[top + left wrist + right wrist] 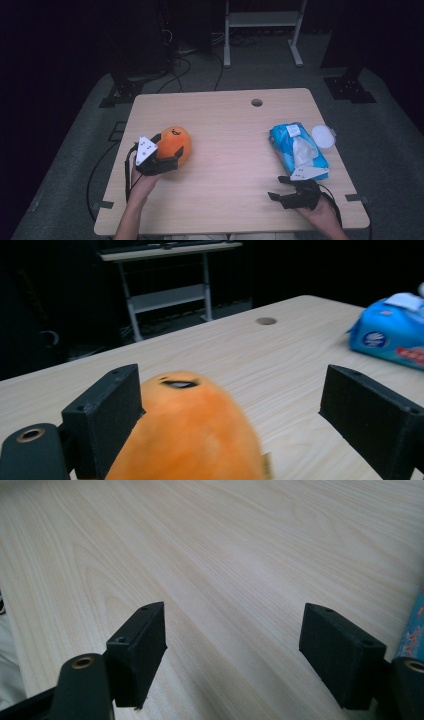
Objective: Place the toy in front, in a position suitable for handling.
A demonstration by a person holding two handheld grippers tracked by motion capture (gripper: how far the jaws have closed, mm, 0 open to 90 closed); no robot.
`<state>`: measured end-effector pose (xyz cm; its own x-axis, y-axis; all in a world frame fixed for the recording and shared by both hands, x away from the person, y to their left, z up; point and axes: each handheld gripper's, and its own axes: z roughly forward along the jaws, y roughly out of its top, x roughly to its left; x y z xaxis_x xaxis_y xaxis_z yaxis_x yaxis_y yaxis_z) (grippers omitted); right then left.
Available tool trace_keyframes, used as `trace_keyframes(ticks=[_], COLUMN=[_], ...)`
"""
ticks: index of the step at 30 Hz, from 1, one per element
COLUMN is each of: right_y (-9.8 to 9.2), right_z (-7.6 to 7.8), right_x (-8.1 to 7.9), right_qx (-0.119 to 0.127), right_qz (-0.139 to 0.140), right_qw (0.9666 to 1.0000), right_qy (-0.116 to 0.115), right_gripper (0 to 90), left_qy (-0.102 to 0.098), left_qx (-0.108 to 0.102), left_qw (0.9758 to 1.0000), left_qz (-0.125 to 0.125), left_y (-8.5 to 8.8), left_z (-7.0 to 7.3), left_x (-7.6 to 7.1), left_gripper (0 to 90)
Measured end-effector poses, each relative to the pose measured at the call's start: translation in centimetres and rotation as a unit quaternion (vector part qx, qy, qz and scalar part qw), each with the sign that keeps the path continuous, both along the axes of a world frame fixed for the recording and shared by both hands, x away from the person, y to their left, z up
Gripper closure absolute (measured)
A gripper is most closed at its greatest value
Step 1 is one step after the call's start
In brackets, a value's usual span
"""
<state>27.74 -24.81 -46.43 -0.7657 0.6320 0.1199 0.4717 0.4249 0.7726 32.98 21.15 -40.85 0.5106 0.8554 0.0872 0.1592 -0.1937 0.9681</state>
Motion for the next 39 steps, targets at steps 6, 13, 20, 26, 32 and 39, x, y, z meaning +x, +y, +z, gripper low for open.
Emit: trace_keyframes(ticks=[6, 13, 20, 26, 32, 39], right_y=[0.1, 0.3, 0.4, 0.5, 0.7, 0.4], right_z=[0.0, -0.1, -0.1, 0.0, 0.1, 0.3], right_x=[0.0, -0.1, -0.1, -0.3, -0.3, -0.4], right_qx=[-0.003, -0.005, -0.005, -0.006, -0.005, 0.003], right_qz=[0.004, 0.007, 0.011, 0.012, 0.013, 0.012], right_qw=[1.0, 1.0, 0.9999, 0.9999, 0.9999, 0.9999], right_qy=[0.0, 0.002, 0.004, 0.001, 0.0, -0.006], right_gripper=[25.6, 25.6, 25.6, 25.6, 25.6, 25.6], left_qy=[0.005, 0.033, 0.035, 0.039, 0.02, 0.023], left_qx=[0.003, 0.014, 0.052, 0.057, 0.101, 0.069], left_qw=[0.9996, 0.9986, 0.9968, 0.9949, 0.9906, 0.993], left_qz=[0.027, 0.038, 0.049, 0.073, 0.09, 0.093], left_y=[1.2, 1.4, 0.7, 0.7, 0.5, 0.7], left_z=[-0.9, -2.9, -4.2, -4.6, -4.6, -3.9], left_x=[0.5, 1.3, 1.8, 2.0, 1.8, 1.5], left_gripper=[9.5, 9.5, 12.0, 28.4, 44.8, 53.7])
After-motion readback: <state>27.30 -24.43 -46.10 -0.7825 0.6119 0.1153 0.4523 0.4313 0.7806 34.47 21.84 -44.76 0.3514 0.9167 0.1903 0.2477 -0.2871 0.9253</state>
